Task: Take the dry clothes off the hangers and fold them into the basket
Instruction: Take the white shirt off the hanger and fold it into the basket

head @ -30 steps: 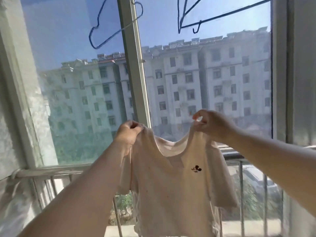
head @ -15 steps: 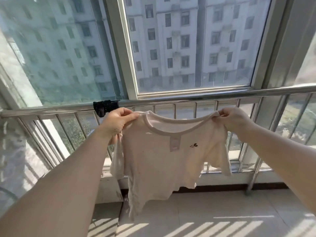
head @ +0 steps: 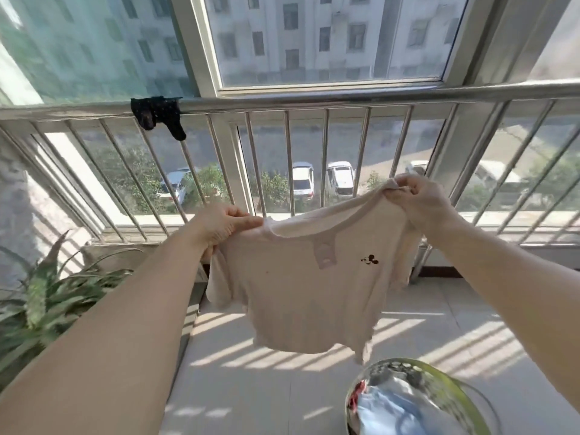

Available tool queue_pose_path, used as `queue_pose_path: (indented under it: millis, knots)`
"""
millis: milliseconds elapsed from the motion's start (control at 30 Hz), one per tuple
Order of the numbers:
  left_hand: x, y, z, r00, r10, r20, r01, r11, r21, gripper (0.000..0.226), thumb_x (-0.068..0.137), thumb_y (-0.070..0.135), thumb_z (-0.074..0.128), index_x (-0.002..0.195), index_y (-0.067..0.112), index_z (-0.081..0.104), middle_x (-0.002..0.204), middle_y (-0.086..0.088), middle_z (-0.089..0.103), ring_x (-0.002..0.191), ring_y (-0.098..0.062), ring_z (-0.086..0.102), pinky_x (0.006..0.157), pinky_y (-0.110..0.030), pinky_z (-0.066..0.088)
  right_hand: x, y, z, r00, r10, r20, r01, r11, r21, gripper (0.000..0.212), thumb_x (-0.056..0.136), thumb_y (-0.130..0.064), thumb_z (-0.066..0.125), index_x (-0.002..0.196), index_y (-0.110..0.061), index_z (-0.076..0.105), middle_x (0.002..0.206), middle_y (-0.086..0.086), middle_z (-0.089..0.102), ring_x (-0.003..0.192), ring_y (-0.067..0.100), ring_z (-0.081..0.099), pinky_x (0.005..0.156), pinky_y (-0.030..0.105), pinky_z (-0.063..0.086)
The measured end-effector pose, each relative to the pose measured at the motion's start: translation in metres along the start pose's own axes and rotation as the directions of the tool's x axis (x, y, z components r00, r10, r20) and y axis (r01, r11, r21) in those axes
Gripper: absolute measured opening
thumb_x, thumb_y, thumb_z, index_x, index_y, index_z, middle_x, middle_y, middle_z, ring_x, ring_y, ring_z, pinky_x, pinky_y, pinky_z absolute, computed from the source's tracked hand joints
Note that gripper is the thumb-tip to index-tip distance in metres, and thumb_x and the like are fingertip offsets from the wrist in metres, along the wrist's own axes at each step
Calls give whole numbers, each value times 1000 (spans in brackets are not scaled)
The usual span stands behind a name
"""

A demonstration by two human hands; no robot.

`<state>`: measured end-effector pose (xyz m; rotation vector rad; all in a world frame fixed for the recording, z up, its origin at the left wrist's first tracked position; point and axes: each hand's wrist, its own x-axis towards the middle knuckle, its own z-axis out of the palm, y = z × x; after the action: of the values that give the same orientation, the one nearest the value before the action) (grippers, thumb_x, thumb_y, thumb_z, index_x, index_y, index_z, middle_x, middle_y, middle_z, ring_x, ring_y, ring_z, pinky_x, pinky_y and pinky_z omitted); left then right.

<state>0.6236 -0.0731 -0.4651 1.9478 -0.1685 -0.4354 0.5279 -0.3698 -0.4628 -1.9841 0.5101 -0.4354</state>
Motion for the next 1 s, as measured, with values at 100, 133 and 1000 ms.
queue_pose_path:
  millis: [100,133,1000]
  knots:
    - [-11,-16,35,994,-106,23,105,994,25,66,25,50,88,74,8,73,86,-20,69,80,-26,60,81,-43,50,-14,26,-27,1000,-9,21,9,1000,-6,11,86,-17,65,96,-13,66,87,3,61,86,22,58,78,36,48]
    - [-14,-21,48,991,-135,24,135,991,12,74,21,53,88,78,7,72,90,-22,69,82,-28,60,81,-45,49,-19,35,-36,999,-22,30,23,999,-36,9,86,-17,65,93,-13,66,82,1,59,83,20,56,74,32,45]
    - [-77,-35,328,978,-210,10,200,913,-357,12,90,16,57,81,12,50,80,-10,57,59,-11,54,50,-14,48,-107,160,-38,957,247,155,-265,958,108,13,91,-24,57,89,-19,69,77,-6,66,67,4,58,56,13,46]
